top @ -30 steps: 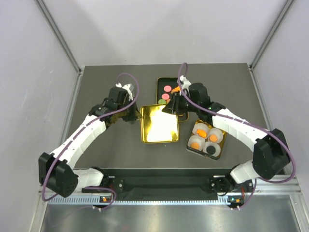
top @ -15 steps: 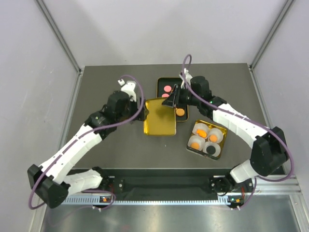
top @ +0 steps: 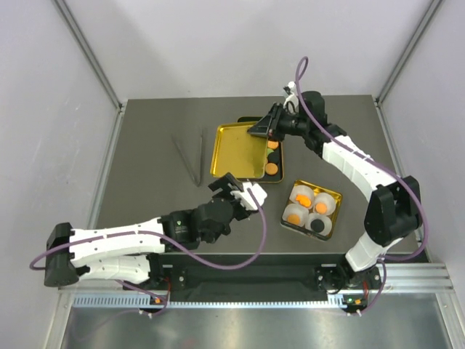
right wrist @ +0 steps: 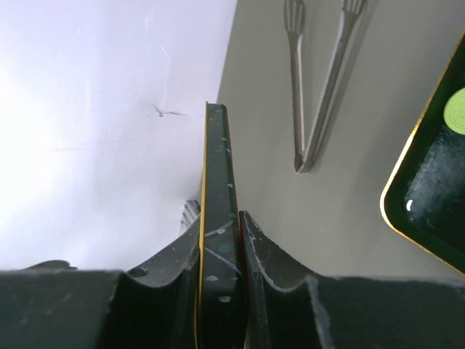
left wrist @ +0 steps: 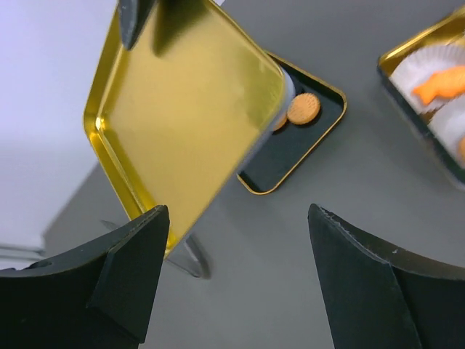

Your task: Pack the cookies

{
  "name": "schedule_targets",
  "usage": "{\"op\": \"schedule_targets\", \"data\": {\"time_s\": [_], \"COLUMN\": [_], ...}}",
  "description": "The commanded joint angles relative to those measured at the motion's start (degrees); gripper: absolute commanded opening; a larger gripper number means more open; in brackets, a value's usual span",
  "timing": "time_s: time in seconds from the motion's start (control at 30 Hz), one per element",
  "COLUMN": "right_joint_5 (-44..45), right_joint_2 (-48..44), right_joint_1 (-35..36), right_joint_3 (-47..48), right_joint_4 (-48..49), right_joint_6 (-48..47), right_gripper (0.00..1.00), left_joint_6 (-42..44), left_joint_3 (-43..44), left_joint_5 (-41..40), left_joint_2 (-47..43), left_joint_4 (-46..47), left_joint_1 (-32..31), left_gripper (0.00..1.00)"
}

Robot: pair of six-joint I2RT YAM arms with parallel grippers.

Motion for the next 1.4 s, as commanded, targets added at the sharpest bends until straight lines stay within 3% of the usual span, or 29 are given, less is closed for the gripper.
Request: {"op": "schedule_targets", "data": {"time_s": [0.0,0.17,0.3,0.57,0.9,1.03,1.13,1.17,1.27,1.33,1.37], "right_joint_5": [-3.8,-3.5,-3.2,-2.5,-2.5,-2.5,-2.4,-2.5,-2.5,-2.4,-2.2], "right_joint_2": [0.1,-1.2,-2.5,-4.7,-5.4,-5.9,-6.2,-6.2,-6.4,-6.5,-6.5], "right_joint_1": [-1.0,-1.1,-1.1,-1.1,-1.1,-1.2,-1.1,-1.1,-1.1,-1.2,-1.2], "right_joint_3": [3.8,2.6,1.1,-1.1,-1.9,-2.2,-2.4,-2.4,-2.6,-2.6,-2.6], "right_joint_4": [2.0,2.2,2.4,1.5,1.4,1.3,1.3,1.3,1.4,1.4,1.3], "right_joint_6": [4.1,5.2,5.5,5.6,5.2,4.5,4.3,4.2,4.0,3.6,3.6], "right_gripper": [0.0,0.0,0.0,0.0,0.0,0.01,0.06,0.09,0.22,0.28,0.38], "left_joint_6": [19.7,33.3,39.0,48.1,56.0,58.1,56.4,55.9,54.8,54.2,53.7], "left_joint_3": [-6.3,-12.0,-12.7,-11.9,-12.2,-10.9,-8.9,-7.6,-6.0,-5.6,-5.2], "left_joint_5": [-4.9,-3.9,-2.4,1.7,5.4,5.9,6.4,6.7,6.5,6.7,6.7], "left_joint_2": [-0.1,2.8,6.7,11.0,14.3,15.7,15.7,15.7,16.2,16.6,16.6], "left_joint_4": [20.4,40.4,47.4,52.7,57.7,60.8,58.9,57.6,54.9,54.4,53.9], "left_joint_1": [-1.7,-1.1,2.2,6.4,6.8,7.4,7.9,8.0,8.0,8.0,8.0], "left_gripper": [0.82,0.85,0.85,0.81,0.54,0.35,0.26,0.15,0.0,0.0,0.0]}}
